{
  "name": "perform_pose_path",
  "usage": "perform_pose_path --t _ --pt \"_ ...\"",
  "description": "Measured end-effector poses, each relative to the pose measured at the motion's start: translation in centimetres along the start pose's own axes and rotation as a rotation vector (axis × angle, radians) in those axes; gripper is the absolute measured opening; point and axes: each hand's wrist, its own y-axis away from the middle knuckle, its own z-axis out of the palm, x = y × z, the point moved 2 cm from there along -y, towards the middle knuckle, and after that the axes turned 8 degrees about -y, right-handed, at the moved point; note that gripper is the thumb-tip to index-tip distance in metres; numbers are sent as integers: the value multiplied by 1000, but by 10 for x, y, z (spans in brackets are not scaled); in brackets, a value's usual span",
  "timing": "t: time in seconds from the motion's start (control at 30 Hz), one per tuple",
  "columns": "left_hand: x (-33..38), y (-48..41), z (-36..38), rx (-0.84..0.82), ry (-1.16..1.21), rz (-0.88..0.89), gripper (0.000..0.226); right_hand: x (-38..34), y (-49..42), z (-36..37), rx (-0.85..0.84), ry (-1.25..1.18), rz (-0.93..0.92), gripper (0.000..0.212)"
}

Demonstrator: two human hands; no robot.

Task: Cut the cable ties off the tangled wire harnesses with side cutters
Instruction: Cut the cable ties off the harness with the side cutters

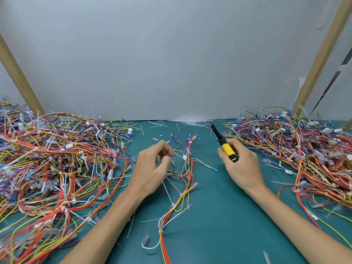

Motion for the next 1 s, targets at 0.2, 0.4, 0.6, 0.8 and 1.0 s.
perform_pose_path --t 0.2,0.4,0.6,0.8,1.0 --pt "-5 7 9 -81 -83 -25 13 2 0 -2 49 -90 52 7" --pt "-5 9 12 -132 -217 75 11 -1 2 -6 -1 -671 284 14" --pt "0 11 16 -292 -386 156 40 6 1 -7 -76 -769 357 18" --pt "13 9 17 -395 -606 110 54 6 -1 -6 -93 -770 346 26" --pt "22 5 25 -462 -782 82 51 5 -1 -6 -123 -755 351 15"
